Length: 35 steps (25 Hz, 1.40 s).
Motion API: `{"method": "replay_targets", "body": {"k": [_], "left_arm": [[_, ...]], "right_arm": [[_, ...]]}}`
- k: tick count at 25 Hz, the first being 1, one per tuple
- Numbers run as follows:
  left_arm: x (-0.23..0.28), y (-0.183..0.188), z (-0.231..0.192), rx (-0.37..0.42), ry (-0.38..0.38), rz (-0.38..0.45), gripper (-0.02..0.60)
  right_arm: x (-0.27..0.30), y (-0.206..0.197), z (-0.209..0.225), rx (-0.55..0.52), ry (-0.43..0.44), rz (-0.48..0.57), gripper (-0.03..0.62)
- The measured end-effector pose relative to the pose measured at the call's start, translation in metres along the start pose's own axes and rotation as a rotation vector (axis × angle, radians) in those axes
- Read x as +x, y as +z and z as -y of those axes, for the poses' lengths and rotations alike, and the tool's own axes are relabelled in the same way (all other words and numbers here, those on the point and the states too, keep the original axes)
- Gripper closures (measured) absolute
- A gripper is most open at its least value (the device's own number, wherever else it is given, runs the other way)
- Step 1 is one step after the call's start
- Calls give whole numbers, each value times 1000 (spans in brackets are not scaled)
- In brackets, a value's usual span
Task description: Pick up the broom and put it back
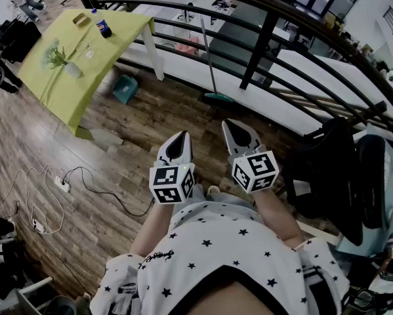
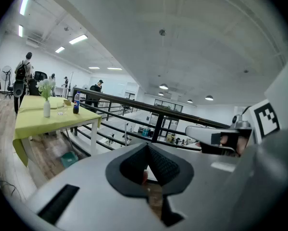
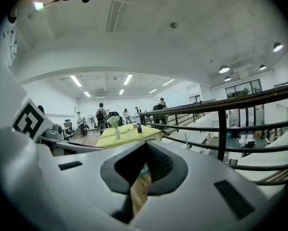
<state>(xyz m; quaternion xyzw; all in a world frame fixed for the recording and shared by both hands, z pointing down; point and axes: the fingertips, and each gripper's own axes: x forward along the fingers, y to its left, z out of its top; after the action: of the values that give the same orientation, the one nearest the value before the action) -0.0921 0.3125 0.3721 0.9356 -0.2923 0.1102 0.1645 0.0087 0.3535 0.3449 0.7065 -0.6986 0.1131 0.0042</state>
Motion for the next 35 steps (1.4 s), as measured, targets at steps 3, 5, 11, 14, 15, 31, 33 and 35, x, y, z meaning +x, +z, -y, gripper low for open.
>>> {"method": "replay_targets", "body": {"k": [3,5,11,14,15,31,33,35], "left_arm": [[-5,-2,10,13,-16,-10,571],[-7,0,16,23,-28,-8,571],[-9,2,22,35,-44,-3,571],[-9,3,22,36,-37,-3,571],[-9,4,22,32,-33,-2,571],[-4,1,39,-25,38,25,571],[-2,2,39,-29,39,24,571],[1,2,38,-31,40,21,571]], "right_arm": [[-11,-1,-1,10,-4,-3,600],[-16,-2,-1,14,-8,-8,600],[-20,-7,-5,30,-6,-23,600],[-22,-4,-7,24,5,-12,600],[-22,-3,-7,27,10,-6,600],[-40,-11,8,59,96,-26,600],[-37,-11,10,64,99,-25,600],[-33,-10,13,70,100,-24,600]]}}
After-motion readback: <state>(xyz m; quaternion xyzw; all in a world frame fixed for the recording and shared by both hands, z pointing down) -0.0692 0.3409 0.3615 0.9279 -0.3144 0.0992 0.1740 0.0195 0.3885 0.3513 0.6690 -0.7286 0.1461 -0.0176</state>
